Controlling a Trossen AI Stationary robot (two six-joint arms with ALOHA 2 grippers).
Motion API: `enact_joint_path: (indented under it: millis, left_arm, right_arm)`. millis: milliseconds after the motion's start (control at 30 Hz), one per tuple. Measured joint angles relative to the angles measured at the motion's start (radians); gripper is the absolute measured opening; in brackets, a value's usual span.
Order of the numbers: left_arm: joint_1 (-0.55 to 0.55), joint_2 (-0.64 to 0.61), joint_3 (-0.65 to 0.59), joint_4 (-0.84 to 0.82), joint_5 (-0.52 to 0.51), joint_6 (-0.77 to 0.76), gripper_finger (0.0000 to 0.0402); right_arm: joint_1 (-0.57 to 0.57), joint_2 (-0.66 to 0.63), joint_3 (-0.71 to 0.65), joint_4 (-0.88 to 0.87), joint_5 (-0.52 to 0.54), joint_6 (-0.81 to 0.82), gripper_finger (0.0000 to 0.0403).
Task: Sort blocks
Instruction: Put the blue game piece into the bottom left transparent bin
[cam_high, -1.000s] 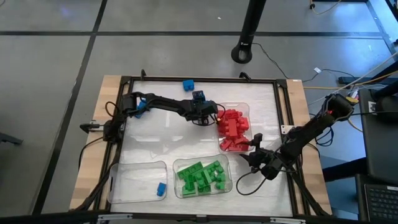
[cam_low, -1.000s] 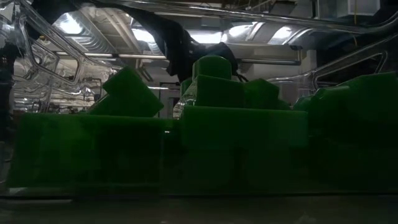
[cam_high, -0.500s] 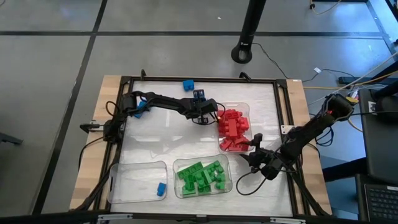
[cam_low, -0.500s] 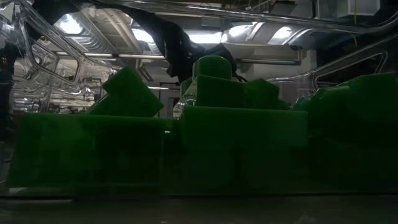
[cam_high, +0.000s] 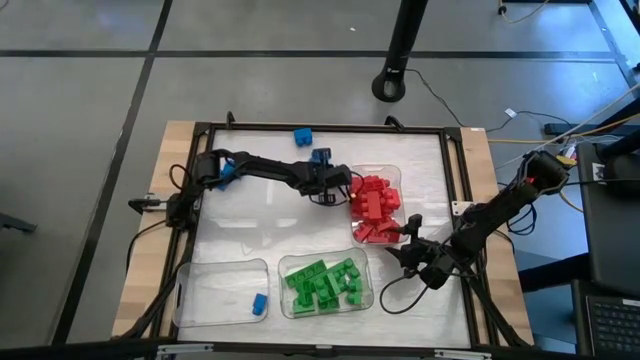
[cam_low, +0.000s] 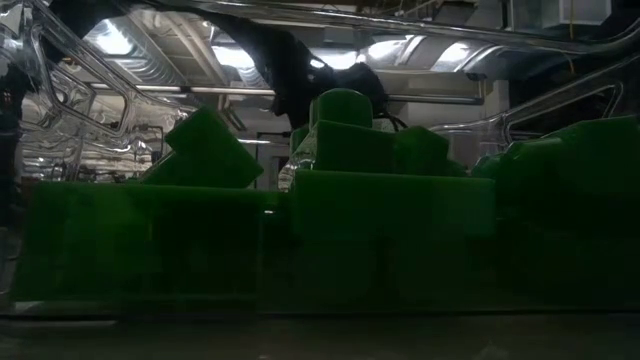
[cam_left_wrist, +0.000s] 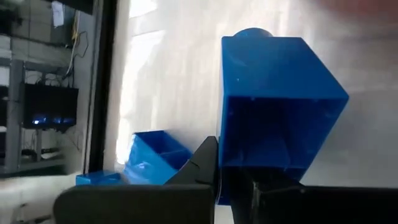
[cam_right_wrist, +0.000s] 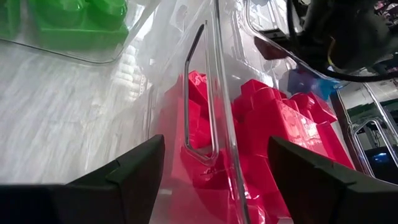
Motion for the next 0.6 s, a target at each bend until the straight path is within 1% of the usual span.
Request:
enact_joint_path:
  millis: [100, 233, 400, 600]
  left_arm:
    - [-0.034, 0.0, 0.028, -0.047, -0.018, -0.007, 0.0008]
    - [-0.079, -0.033, 0.054, -0.123, -0.028, -0.047, 0.0005]
    - [-0.137, -0.143, 0.06, -0.205, -0.034, -0.144, 0.0007]
    - [-0.229, -0.298, 0.06, -0.348, -0.034, -0.293, 0.0005]
  right_arm:
    - [0.0, 0.0, 0.0, 0.0, 0.0, -0.002, 0.0282]
    - [0.0, 0.0, 0.0, 0.0, 0.001, -0.003, 0.0282]
    - [0.0, 0.0, 0.0, 0.001, 0.007, -0.019, 0.0282]
    - [0.0, 0.0, 0.0, 0.0, 0.025, -0.047, 0.0282]
